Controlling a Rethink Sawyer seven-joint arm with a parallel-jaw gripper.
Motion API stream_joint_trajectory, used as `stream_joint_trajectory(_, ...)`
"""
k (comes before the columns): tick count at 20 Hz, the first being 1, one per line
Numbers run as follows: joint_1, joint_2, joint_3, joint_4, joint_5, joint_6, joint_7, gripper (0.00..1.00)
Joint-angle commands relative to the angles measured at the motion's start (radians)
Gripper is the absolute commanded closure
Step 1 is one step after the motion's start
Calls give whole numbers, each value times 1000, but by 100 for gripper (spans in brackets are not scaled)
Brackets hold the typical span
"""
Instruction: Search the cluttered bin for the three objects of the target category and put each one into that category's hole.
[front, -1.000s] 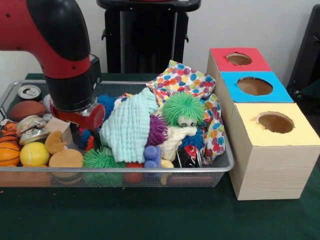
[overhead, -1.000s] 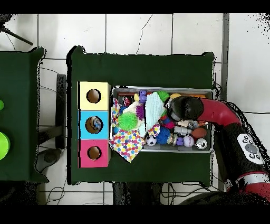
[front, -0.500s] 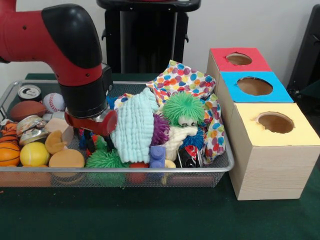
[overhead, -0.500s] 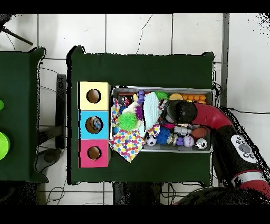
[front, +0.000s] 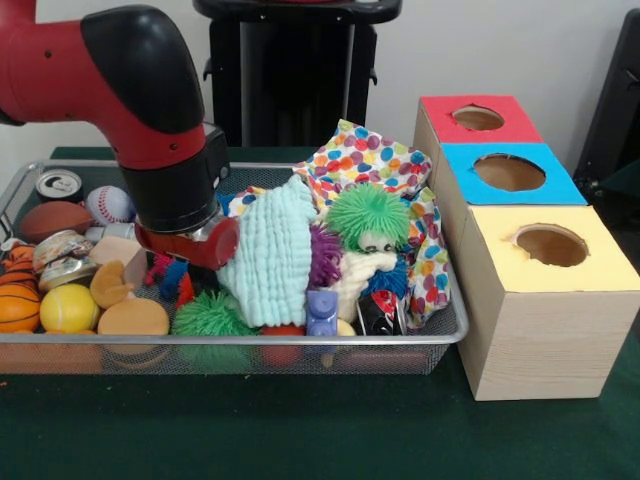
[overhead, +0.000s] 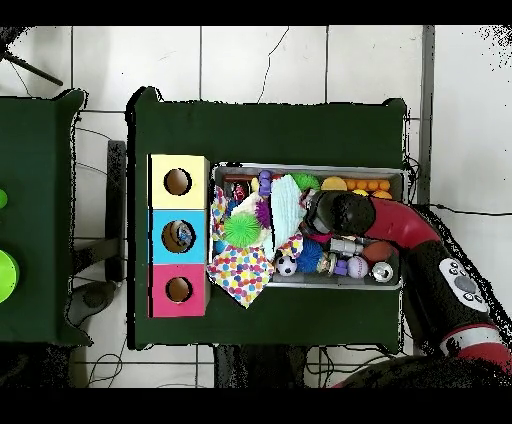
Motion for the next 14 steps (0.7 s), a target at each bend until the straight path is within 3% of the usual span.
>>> stream_joint_trajectory(1, 20, 91, 68, 117, 32, -56, 4, 100)
stream_joint_trajectory(8, 36, 45, 59, 187, 76, -78, 69, 100)
stream_joint_trajectory(14, 47, -67, 76, 326, 177, -46, 140, 100)
